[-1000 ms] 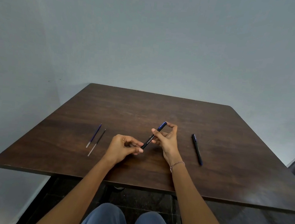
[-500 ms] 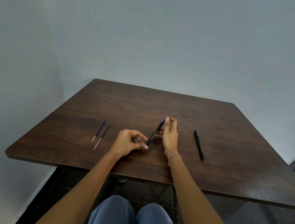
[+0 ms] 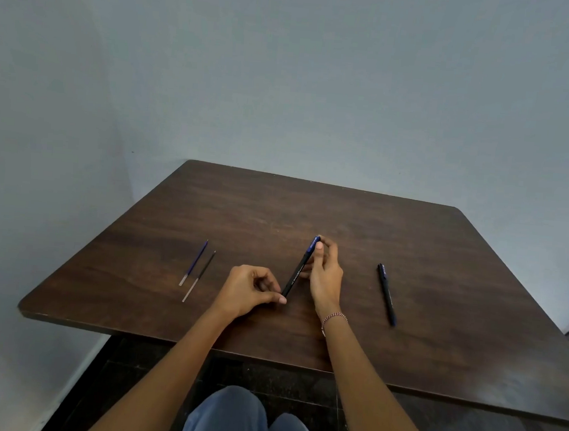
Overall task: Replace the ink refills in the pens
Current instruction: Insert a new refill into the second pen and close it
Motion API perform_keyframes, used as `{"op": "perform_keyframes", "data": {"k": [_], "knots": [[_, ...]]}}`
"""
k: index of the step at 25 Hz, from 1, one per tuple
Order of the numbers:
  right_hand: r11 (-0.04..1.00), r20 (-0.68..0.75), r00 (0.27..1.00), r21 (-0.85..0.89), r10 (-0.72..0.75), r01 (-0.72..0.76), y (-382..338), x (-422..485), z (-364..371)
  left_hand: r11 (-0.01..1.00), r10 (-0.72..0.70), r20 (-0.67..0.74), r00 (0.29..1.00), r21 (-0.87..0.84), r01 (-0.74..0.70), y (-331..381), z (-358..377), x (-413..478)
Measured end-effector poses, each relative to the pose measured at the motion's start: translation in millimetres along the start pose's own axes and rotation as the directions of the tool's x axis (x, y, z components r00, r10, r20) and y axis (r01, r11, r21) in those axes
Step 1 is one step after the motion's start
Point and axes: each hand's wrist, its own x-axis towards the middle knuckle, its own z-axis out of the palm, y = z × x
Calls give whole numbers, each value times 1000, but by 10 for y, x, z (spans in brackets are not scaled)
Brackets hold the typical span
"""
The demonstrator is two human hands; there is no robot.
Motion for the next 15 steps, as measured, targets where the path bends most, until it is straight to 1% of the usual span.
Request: {"op": "perform_keyframes", "data": {"k": [3,6,9,11,13,15], "knots": [[1000,15,1000,-24,6,-6,49,45,16,1000,-4,13,1000,20,4,-11,1,17],[1000,-2,1000,-10,9,-9,58,66,23,999,-12,11,1000,32,12,1,1,22],[1000,-60,998,3,21,-21,62,78,34,1000,-25,24,999,-8,25,19,-7,21],[1000,-130,991,10,26,-25,76,87,23,999,-23,23,999,-36,23,20,-1,10],[997,-175,983,53,60,-52,85,89,4,999,-9,8,1000,-42,10,12,2,11],[990,-153,984,123,88,-69,84,90,-27,1000,6,9,1000,-11,-6,24,11,11]]}}
